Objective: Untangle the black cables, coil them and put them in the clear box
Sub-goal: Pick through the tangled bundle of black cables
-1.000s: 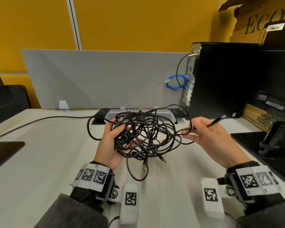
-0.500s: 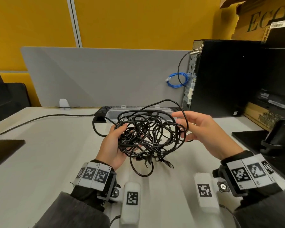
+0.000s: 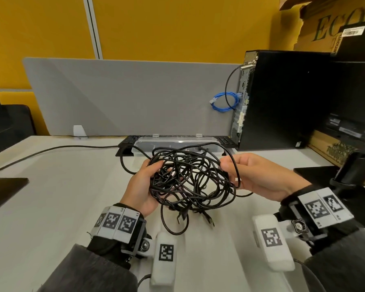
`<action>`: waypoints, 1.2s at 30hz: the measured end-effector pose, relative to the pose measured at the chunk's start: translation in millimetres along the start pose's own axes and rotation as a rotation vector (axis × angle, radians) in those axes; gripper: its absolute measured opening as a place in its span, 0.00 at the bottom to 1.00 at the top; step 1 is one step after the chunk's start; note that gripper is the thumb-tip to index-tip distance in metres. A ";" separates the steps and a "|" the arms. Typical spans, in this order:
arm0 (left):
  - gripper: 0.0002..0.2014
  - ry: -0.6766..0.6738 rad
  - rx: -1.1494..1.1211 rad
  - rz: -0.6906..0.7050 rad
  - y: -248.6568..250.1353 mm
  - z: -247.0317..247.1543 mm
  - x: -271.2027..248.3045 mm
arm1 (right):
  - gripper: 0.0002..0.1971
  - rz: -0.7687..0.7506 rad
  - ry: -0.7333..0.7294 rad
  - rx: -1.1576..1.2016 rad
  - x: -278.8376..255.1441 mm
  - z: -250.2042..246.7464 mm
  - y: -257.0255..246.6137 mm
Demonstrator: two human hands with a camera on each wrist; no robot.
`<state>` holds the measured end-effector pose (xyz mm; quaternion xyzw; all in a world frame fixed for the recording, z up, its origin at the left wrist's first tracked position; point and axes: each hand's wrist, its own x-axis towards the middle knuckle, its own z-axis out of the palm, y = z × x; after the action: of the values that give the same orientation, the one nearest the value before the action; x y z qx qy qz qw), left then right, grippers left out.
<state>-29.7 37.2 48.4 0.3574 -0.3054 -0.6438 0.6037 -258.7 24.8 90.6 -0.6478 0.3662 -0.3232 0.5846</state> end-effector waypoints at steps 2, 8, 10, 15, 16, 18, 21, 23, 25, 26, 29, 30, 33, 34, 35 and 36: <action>0.13 -0.013 -0.011 -0.016 -0.2 1.0 0.1 | 0.12 -0.019 -0.022 0.067 -1.7 0.1 0.6; 0.20 0.014 -0.130 -0.078 -0.8 0.8 1.2 | 0.07 -0.231 0.346 0.127 5.9 -2.3 13.5; 0.17 0.030 -0.142 -0.078 -1.0 0.8 1.1 | 0.05 -0.288 0.422 0.053 8.4 3.9 15.9; 0.11 0.066 -0.167 -0.063 -0.1 4.0 -0.2 | 0.03 -0.314 0.477 0.019 11.8 10.1 20.9; 0.12 0.068 -0.172 -0.060 0.0 3.7 -0.1 | 0.03 -0.290 0.453 -0.016 12.1 12.7 22.4; 0.15 0.066 -0.188 -0.050 -0.8 2.5 0.8 | 0.05 -0.227 0.409 -0.067 10.9 18.0 24.6; 0.16 0.053 -0.229 -0.037 -1.1 2.9 0.6 | 0.04 -0.167 0.493 0.008 5.3 14.4 25.1; 0.15 0.068 -0.257 -0.030 -1.2 3.6 1.6 | 0.06 -0.097 0.632 0.143 -2.2 11.7 28.1; 0.13 0.072 -0.308 -0.019 0.9 5.1 0.8 | 0.05 0.033 0.540 0.270 -10.7 17.5 30.4; 0.13 0.056 -0.338 -0.012 1.9 5.8 0.2 | 0.06 0.096 0.390 0.256 -14.9 24.9 31.1; 0.16 -0.011 -0.371 0.009 1.2 6.5 -0.1 | 0.07 0.080 0.052 0.009 -16.7 48.8 30.8; 0.19 -0.045 -0.375 0.004 0.5 6.4 -0.4 | 0.06 0.024 0.065 -0.026 -14.0 55.5 29.3; 0.25 -0.158 -0.334 -0.009 -1.5 4.8 1.2 | 0.04 -0.082 0.220 0.103 -3.3 70.9 21.7; 0.24 -0.185 -0.294 0.006 -1.6 4.5 1.7 | 0.03 -0.108 0.267 0.161 0.3 72.5 21.5; 0.22 -0.213 -0.239 0.021 -2.0 4.2 2.1 | 0.04 -0.138 0.313 0.189 3.0 73.9 21.1; 0.21 -0.247 -0.159 0.034 -3.0 4.1 1.8 | 0.07 -0.173 0.359 0.192 5.3 75.1 21.4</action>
<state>-34.7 35.5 48.0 0.2212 -0.3314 -0.6949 0.5987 -194.4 58.3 61.2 -0.5503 0.3753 -0.5156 0.5390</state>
